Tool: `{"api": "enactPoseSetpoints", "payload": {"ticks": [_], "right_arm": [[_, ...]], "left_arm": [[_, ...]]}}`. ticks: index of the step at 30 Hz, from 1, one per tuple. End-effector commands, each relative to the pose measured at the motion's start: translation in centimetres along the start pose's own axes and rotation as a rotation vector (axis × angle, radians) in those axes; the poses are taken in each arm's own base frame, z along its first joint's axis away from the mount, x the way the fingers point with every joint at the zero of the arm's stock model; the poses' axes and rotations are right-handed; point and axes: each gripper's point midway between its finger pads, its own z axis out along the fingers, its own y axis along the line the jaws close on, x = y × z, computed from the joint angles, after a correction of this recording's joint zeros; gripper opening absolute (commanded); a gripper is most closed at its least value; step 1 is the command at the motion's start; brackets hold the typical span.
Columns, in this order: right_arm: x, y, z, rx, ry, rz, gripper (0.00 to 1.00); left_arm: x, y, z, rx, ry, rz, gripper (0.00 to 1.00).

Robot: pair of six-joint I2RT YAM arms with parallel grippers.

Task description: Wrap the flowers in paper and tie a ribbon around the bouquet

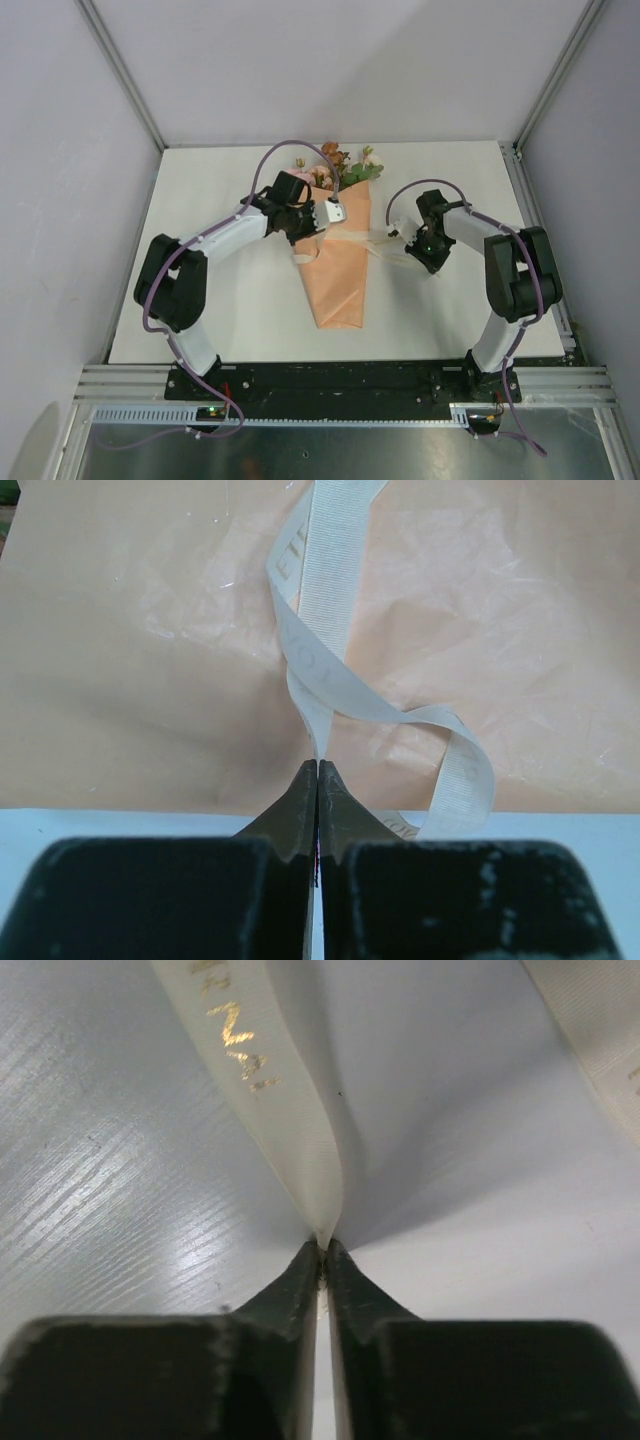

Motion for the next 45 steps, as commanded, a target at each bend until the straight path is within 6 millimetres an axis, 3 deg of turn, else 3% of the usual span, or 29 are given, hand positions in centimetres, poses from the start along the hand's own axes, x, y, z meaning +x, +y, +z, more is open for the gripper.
{"api": "enactPoseSetpoints", "payload": {"ticks": [1,7,13,23,32,38,45], "right_arm": [[2.2,1.9,2.0,-0.083,0.093,-0.006,0.04],[2.9,0.6,-0.6,-0.055,0.055,0.050,0.00],[4.2,-1.0,-3.3,-0.040,0.012,0.100,0.00],[4.1,-2.3,-7.9,-0.074,-0.107,0.198,0.00],[4.6,-5.0,-10.3,-0.031,-0.185,0.266,0.00],[2.3,-6.5,-11.3,-0.059,-0.290,0.346,0.00],[-2.4,-8.0,-11.2,-0.096,-0.360,0.397,0.00]], "left_arm": [[-0.6,0.5,-1.9,-0.050,-0.035,-0.012,0.00],[1.0,1.3,-4.8,-0.111,-0.041,-0.047,0.00],[4.3,4.6,-8.6,-0.241,-0.018,-0.140,0.00],[11.1,10.3,-16.0,-0.470,0.046,-0.285,0.00],[17.9,12.9,-20.2,-0.591,0.133,-0.423,0.00],[20.8,13.2,-21.3,-0.625,0.172,-0.502,0.00],[20.3,15.2,-21.5,-0.658,0.107,-0.622,0.00]]}}
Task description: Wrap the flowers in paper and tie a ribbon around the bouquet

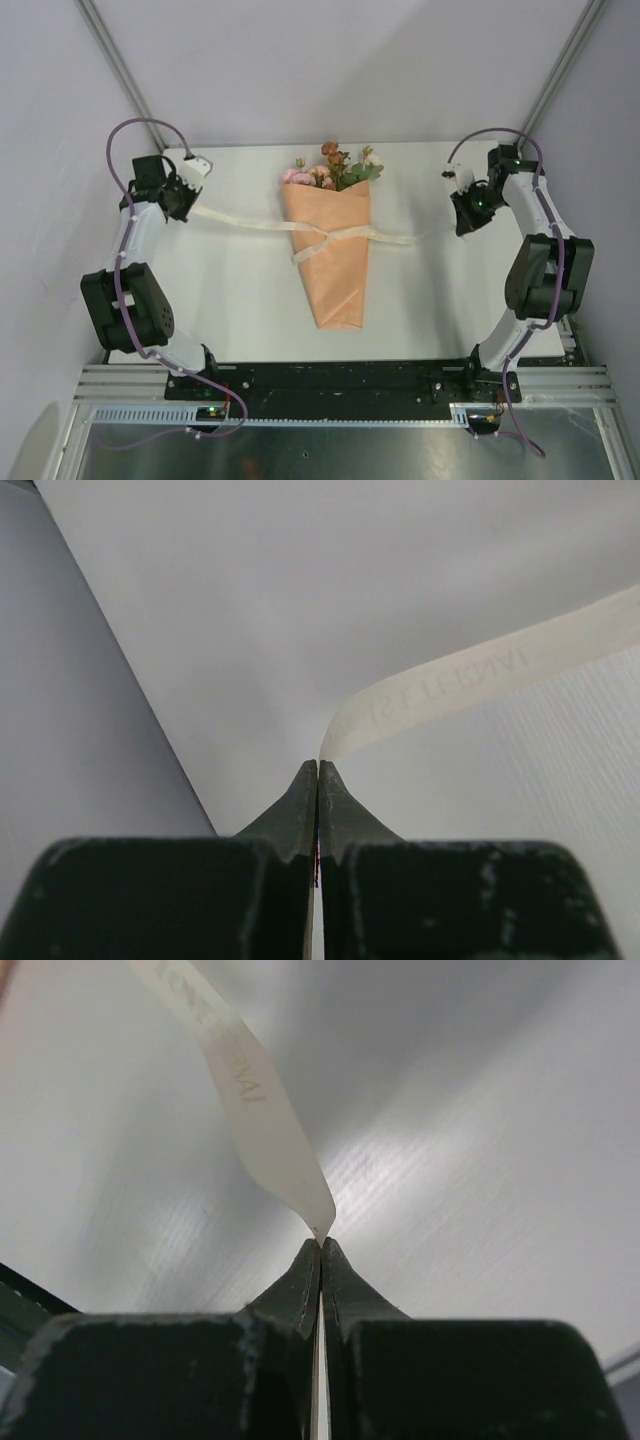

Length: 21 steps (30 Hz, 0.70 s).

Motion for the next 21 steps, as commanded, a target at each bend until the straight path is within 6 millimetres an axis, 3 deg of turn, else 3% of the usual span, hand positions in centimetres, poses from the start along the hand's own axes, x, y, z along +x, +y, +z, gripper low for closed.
{"api": "enactPoseSetpoints", "payload": {"ticks": [1,5,12,19,21], "right_arm": [[-3.9,0.1,0.8,-0.024,-0.075,0.051,0.00],[-3.5,-2.3,1.8,0.040,-0.033,0.083,0.00],[2.6,-5.7,3.6,0.083,0.103,0.140,0.00],[6.6,-4.2,4.8,0.014,0.206,0.135,0.00],[7.1,-3.1,4.8,-0.032,0.214,0.131,0.15]], "left_arm": [[-3.1,2.7,-0.3,-0.059,-0.064,-0.101,0.00],[-2.3,3.2,-0.3,-0.076,-0.042,-0.101,0.00],[2.1,3.3,0.6,-0.082,0.056,-0.139,0.00],[3.8,3.8,1.3,-0.094,0.109,-0.136,0.00],[3.4,2.8,0.9,-0.053,0.079,-0.112,0.02]]}}
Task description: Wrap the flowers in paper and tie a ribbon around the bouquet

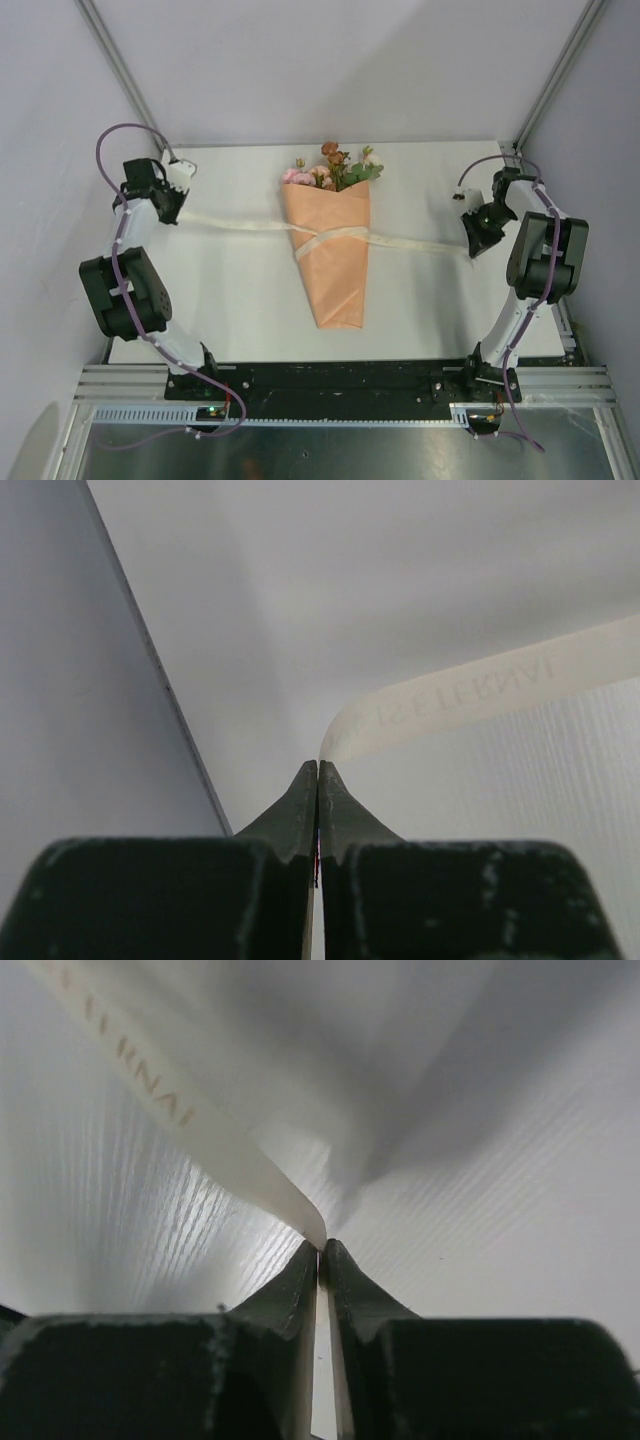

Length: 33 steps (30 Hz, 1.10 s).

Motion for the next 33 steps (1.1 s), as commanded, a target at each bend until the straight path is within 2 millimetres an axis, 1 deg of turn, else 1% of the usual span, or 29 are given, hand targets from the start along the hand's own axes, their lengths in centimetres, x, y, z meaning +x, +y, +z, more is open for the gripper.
{"api": "enactPoseSetpoints", "payload": {"ticks": [1,2,3,4,6,8,9,10,11,12,14,15,16,17,19,20,21,22,25,26,31,33], "right_arm": [[1.4,1.9,0.1,-0.078,0.040,-0.055,0.27],[1.3,2.4,-0.2,-0.097,0.032,-0.060,0.37],[1.1,2.9,-0.5,-0.113,0.015,-0.067,0.47],[0.9,3.2,-0.9,-0.122,0.003,-0.076,0.54],[0.2,4.1,-1.9,-0.146,-0.029,-0.103,0.64],[-0.7,4.8,-3.1,-0.162,-0.069,-0.127,0.73],[-1.4,5.3,-3.7,-0.170,-0.089,-0.140,0.82],[-2.1,5.9,-4.2,-0.185,-0.113,-0.145,0.87],[-3.0,6.6,-4.5,-0.196,-0.131,-0.159,0.89],[-3.8,7.4,-4.7,-0.215,-0.148,-0.159,0.90],[-5.9,9.2,-4.7,-0.246,-0.173,-0.170,0.89],[-6.7,10.3,-4.2,-0.268,-0.169,-0.174,0.87],[-7.7,11.7,-4.0,-0.294,-0.165,-0.166,0.85],[-8.2,13.2,-3.4,-0.327,-0.146,-0.157,0.81],[-8.8,16.3,-2.6,-0.422,-0.110,-0.100,0.76],[-8.8,17.8,-2.1,-0.466,-0.090,-0.047,0.75],[-8.7,19.1,-1.6,-0.502,-0.068,-0.011,0.74],[-8.5,20.3,-1.1,-0.534,-0.050,0.036,0.76],[-7.5,23.0,0.6,-0.594,-0.004,0.118,0.83],[-7.3,23.6,1.2,-0.603,0.006,0.142,0.86],[-6.4,26.5,3.8,-0.663,0.078,0.212,0.93],[-6.2,27.1,4.8,-0.667,0.101,0.232,0.95]], "left_arm": [[-0.6,-1.1,-1.4,0.043,-0.062,0.047,0.10],[-0.7,-1.9,-1.9,0.069,-0.086,0.054,0.25],[-1.2,-2.5,-2.6,0.089,-0.119,0.060,0.39],[-1.3,-3.2,-3.1,0.107,-0.139,0.061,0.48],[-1.7,-4.0,-4.4,0.125,-0.182,0.069,0.56],[-1.9,-4.9,-5.7,0.152,-0.215,0.086,0.59],[-2.2,-5.8,-6.5,0.182,-0.243,0.109,0.60],[-2.2,-6.8,-6.9,0.213,-0.260,0.127,0.61],[-2.3,-8.3,-7.4,0.253,-0.283,0.151,0.62],[-2.4,-9.6,-7.6,0.284,-0.296,0.170,0.63],[-2.6,-13.0,-7.8,0.354,-0.304,0.227,0.63],[-2.7,-15.0,-7.7,0.401,-0.304,0.253,0.63],[-2.8,-16.6,-7.6,0.440,-0.301,0.270,0.62],[-3.0,-18.7,-7.5,0.492,-0.295,0.291,0.62],[-3.0,-22.0,-7.0,0.574,-0.265,0.318,0.62],[-2.9,-23.3,-6.6,0.606,-0.247,0.322,0.62],[-3.0,-24.6,-6.3,0.635,-0.237,0.330,0.62],[-3.1,-25.8,-6.0,0.661,-0.227,0.325,0.62],[-3.7,-28.2,-5.3,0.710,-0.212,0.314,0.61],[-3.7,-29.0,-4.8,0.718,-0.200,0.324,0.61],[-4.0,-31.3,-2.8,0.728,-0.154,0.393,0.59],[-4.1,-31.9,-2.1,0.727,-0.139,0.416,0.58]]}}
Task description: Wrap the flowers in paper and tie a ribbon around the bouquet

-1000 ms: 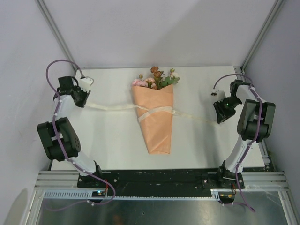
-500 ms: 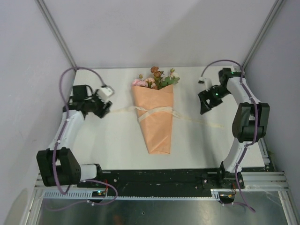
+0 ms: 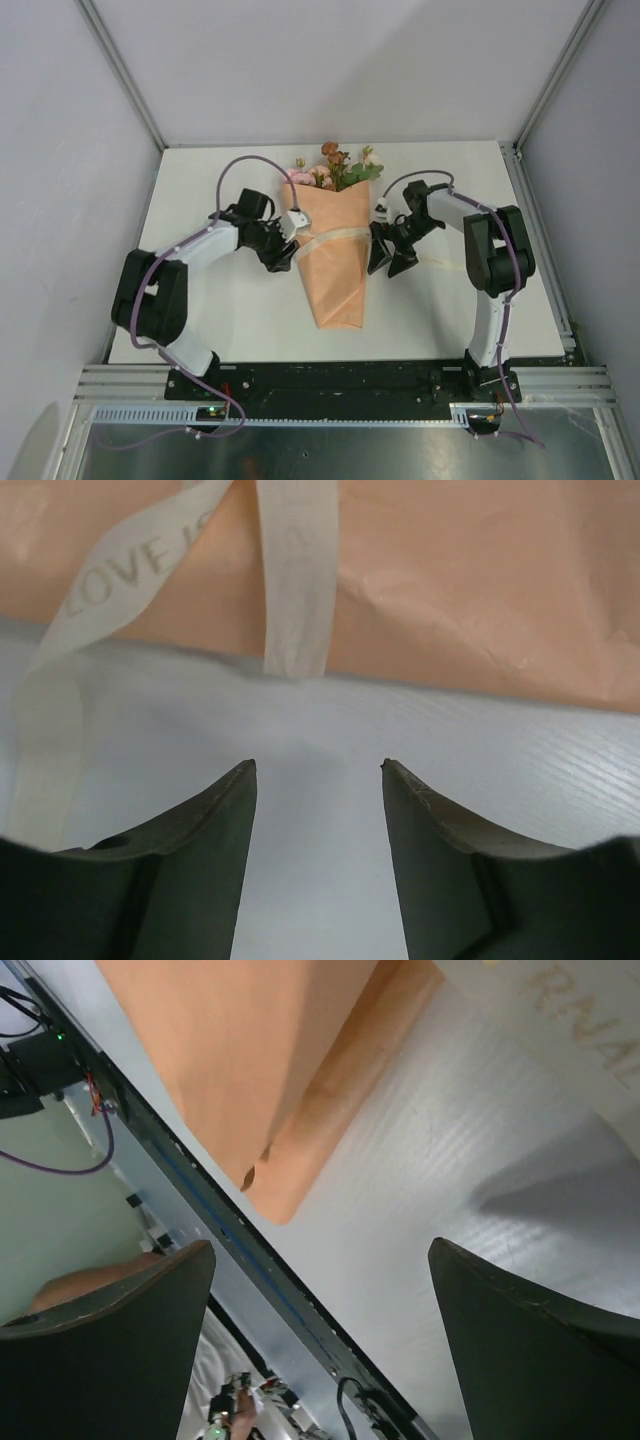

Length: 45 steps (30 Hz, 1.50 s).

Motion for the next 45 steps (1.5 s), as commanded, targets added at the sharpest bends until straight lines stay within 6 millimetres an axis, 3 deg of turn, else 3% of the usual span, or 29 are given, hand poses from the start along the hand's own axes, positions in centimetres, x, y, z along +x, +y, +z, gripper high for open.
{"api": "enactPoseSetpoints", "payload": {"ticks": [1,10,24,30,38,45], "right_arm": [[-1.3,1.2,2.5,-0.062,-0.020,0.072,0.97],[-1.4,0.2,5.4,-0.030,-0.004,0.117,0.97],[-0.9,-0.3,7.0,-0.070,0.033,0.131,0.33],[-0.5,-0.3,7.0,-0.088,0.047,0.126,0.02],[0.1,0.5,6.3,-0.151,0.065,0.117,0.00],[1.6,1.5,5.4,-0.201,0.101,0.099,0.00]], "left_arm": [[-2.3,1.3,1.6,-0.042,0.000,0.049,0.58],[-2.7,2.2,2.5,-0.074,0.043,0.101,0.56],[-2.8,2.2,3.6,-0.073,0.105,0.200,0.55],[-2.9,2.7,4.1,-0.089,0.137,0.204,0.46],[-3.4,3.2,4.1,-0.102,0.135,0.201,0.05],[-5.5,5.1,2.8,-0.161,0.078,0.131,0.00]]}}
